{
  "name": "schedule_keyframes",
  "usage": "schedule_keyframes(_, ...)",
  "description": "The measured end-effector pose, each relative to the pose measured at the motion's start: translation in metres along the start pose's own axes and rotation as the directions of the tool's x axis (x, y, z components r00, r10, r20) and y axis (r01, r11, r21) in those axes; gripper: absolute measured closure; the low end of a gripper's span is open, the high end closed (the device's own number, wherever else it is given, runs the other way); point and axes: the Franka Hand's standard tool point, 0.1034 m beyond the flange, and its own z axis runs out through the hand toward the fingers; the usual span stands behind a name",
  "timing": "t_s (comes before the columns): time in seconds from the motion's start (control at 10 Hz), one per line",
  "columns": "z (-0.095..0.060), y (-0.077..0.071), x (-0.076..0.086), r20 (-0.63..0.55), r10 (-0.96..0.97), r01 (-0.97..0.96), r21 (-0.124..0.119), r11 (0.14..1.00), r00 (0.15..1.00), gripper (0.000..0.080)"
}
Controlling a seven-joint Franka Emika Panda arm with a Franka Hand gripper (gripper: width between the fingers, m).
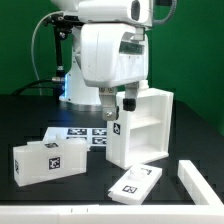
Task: Assemble cabinet
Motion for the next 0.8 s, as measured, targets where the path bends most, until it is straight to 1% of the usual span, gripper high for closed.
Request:
schedule_keyframes(0.3,0.000,0.000,0.000,0.000,0.000,0.000,-0.001,1.000,1.000,0.0003)
schedule_keyframes(0.4,0.003,-0.002,-0.001,0.017,0.055,-0.055,0.028,0.998,0.998,0.0003)
schedule_keyframes(0.5,0.007,0.004,0.003,0.046,0.124,-0.127,0.067,0.990,0.991,0.0003)
schedule_keyframes(0.6,0.013,0.011,0.010,0.045,0.151,-0.154,0.067,0.986,0.988,0.0003)
schedule_keyframes(0.7,0.023,0.004,0.012,0.105,0.213,-0.226,0.131,0.965,0.971,0.0003)
schedule_keyframes(0.8,0.031,0.004,0.014,0.145,0.226,-0.249,0.173,0.953,0.963,0.0003)
